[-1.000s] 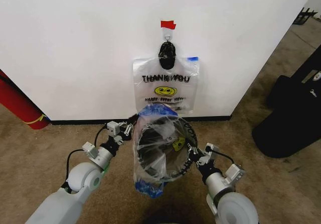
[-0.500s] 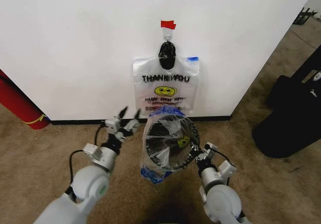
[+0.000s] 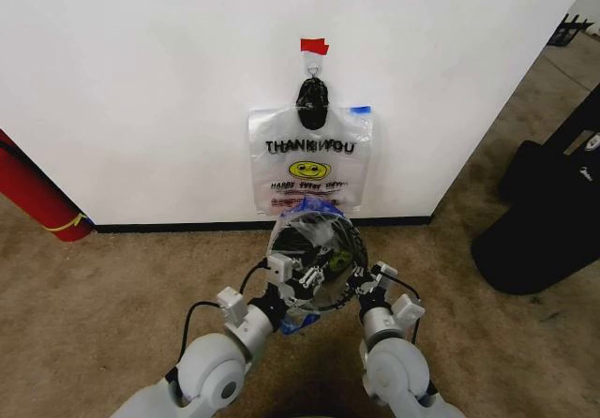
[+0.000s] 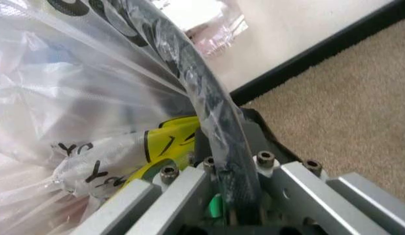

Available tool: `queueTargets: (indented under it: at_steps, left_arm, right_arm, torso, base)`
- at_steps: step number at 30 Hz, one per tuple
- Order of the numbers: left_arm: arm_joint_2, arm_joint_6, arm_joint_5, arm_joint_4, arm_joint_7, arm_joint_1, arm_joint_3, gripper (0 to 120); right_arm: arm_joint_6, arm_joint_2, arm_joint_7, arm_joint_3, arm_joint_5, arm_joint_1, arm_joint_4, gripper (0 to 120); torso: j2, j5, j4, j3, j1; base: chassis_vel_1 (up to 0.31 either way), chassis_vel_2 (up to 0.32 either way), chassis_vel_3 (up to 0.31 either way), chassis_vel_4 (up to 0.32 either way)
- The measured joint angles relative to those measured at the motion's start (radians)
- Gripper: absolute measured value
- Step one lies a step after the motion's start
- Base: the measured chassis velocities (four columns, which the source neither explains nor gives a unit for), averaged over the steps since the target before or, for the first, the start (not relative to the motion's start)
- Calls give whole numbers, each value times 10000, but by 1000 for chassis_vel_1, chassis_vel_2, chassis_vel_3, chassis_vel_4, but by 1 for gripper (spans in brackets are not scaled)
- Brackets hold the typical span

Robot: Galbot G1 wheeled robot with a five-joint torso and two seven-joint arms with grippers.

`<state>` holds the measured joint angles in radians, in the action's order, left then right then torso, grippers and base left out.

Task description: Pick up the garbage bag from the wall and place it over the trash bin.

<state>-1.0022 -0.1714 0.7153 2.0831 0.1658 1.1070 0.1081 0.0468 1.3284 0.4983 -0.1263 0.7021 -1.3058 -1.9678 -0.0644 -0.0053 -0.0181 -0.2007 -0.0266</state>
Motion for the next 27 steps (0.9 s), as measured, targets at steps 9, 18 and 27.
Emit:
queueTargets:
  at_steps: [9,18,27]
  left_arm:
    - [-320,-1892,-995,-31,2330,-756,711,0]
    - [-641,-3119,-1904,-292,3594,-1144,1381,0]
    - [-1115,-3382,-2736,-1409,3980,-2010,2292,0]
  right_arm:
    - [-65,-35,-53,243,-653,-55,-57,0]
    - [-227,42,-163,424,-1077,-122,-65,0]
    - [-262,-22,-287,558,-1164,-215,-219,0]
  torso:
    - [0,1,0,-1,0]
    - [0,0,0,-1,0]
    - [0,1,0,-1,0]
  base:
    - [0,0,0,0]
    - [0,0,0,0]
    - [0,0,0,0]
